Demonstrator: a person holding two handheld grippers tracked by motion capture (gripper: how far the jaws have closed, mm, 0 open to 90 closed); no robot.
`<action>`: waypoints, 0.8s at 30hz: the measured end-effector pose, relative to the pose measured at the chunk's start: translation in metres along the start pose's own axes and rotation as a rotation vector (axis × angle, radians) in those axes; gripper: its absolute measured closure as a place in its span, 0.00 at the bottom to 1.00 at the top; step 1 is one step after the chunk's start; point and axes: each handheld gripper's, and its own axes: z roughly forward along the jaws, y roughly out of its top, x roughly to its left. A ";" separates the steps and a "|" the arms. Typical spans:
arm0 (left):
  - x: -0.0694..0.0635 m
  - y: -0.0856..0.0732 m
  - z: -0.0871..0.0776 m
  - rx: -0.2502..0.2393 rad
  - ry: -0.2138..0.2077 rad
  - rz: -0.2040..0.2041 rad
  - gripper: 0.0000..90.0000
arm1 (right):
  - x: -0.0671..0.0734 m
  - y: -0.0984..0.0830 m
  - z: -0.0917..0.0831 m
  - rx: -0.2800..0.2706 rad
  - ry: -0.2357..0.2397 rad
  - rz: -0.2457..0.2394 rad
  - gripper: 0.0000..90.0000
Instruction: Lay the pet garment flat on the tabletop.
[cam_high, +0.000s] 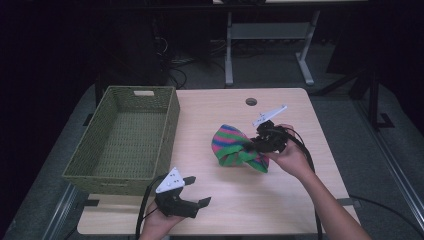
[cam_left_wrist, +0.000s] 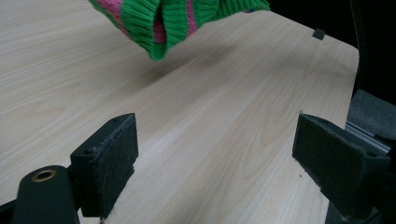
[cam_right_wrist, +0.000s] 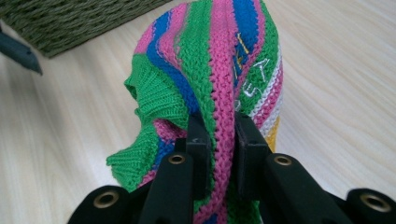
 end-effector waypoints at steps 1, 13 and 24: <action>0.000 0.000 0.000 0.000 0.000 0.000 0.16 | 0.001 -0.001 -0.001 -0.001 -0.003 -0.009 0.87; -0.002 0.001 -0.002 -0.023 0.001 0.000 0.16 | 0.015 -0.021 -0.012 -0.016 0.030 -0.020 0.87; -0.003 0.000 -0.001 -0.026 -0.007 0.004 0.16 | 0.026 -0.046 -0.011 -0.030 0.076 0.002 0.87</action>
